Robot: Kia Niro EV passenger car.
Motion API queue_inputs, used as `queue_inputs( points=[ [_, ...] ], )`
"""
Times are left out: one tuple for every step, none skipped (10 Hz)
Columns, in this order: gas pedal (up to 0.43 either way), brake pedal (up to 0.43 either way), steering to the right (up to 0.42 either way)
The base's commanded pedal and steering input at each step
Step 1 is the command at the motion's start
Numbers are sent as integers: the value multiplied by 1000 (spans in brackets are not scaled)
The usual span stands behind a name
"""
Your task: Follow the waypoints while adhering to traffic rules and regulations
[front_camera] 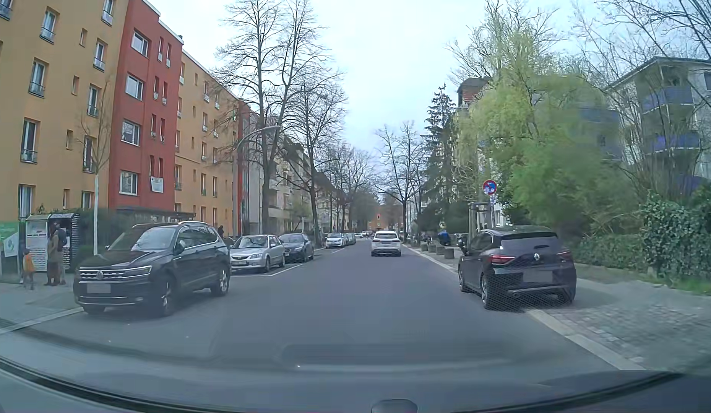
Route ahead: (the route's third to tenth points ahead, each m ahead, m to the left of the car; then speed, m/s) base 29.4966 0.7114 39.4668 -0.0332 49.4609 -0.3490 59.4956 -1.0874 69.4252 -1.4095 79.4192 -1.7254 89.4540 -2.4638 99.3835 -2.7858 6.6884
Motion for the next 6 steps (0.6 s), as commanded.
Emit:
queue_inputs(
  points=[
    [79, 0, 1],
    [59, 0, 4],
    [28, 0, 6],
    [20, 0, 11],
    [8, 0, 15],
    [8, 0, 18]
  ],
)
